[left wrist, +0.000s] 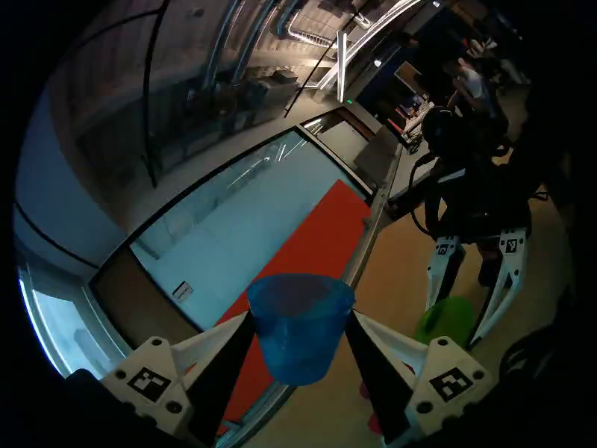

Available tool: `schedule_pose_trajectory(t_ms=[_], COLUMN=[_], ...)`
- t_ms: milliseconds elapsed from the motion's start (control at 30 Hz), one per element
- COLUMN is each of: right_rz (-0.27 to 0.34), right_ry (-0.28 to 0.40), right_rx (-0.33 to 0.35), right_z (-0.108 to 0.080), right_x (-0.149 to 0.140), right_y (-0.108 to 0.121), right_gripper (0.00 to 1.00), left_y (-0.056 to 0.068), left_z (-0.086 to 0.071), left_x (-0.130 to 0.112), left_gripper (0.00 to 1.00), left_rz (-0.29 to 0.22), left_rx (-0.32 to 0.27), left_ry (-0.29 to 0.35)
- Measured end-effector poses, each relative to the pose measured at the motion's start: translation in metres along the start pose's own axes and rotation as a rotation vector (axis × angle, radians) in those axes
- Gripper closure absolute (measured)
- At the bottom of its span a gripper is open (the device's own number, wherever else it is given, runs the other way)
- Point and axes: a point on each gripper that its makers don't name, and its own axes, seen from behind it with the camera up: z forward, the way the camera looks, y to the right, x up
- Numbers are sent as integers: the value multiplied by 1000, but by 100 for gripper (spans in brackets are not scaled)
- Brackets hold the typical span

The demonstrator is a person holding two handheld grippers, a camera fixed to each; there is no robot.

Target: Pour water

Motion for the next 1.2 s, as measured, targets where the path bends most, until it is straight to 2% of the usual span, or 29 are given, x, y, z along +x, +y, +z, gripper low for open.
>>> schedule_pose_trajectory(t_ms=[500,1200], right_rz=[-4,-14], right_ry=[1,3], right_rx=[6,4], right_z=[3,2], right_x=[0,2], right_y=[1,3], right_gripper=[11,11], left_y=[-1,-1], left_z=[8,9], left_x=[10,14], left_gripper=[16,16], left_rz=[114,179], left_rx=[3,8], left_ry=[8,6])
